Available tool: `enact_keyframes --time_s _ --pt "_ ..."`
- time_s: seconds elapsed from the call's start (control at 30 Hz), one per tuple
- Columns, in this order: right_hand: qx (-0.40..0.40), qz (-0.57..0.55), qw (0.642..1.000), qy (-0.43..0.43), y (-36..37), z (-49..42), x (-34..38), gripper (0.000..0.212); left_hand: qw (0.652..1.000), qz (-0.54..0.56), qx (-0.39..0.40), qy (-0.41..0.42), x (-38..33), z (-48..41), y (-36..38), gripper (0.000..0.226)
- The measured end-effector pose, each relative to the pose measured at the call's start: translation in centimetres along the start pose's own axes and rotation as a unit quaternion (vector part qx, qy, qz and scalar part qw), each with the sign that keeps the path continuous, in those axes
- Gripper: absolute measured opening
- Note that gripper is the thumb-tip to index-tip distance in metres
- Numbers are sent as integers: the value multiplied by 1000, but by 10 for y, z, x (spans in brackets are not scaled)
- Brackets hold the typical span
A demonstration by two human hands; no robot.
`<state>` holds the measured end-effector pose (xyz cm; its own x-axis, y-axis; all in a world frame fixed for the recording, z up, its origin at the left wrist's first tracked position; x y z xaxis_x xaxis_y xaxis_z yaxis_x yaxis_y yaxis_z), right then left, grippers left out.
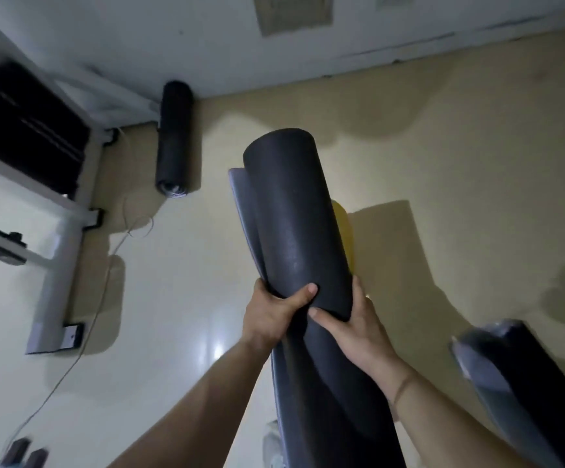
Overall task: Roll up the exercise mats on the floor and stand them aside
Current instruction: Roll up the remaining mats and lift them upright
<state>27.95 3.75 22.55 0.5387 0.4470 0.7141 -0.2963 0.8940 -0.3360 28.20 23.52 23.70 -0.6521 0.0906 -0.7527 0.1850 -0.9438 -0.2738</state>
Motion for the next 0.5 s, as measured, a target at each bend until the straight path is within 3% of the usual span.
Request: enact_keyframes --time_s 0.23,0.5 --pt "55 -5 998 -39 113 -55 166 117 997 -1 -69 29 -75 -76 -170 85" --pt "53 9 997 -53 183 -152 274 124 995 -9 -97 35 -136 -192 -260 98"
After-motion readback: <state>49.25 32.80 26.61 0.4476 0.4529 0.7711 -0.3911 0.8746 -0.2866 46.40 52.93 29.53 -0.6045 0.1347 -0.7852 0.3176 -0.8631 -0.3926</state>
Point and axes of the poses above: each hand's wrist, its own z-axis away from the middle knuckle, its own y-axis out of the palm, x = y × z, the point moved 10 cm from there along -z, towards the middle knuckle, and after that the axes turned 2 degrees about -x, right-handed, at the moved point
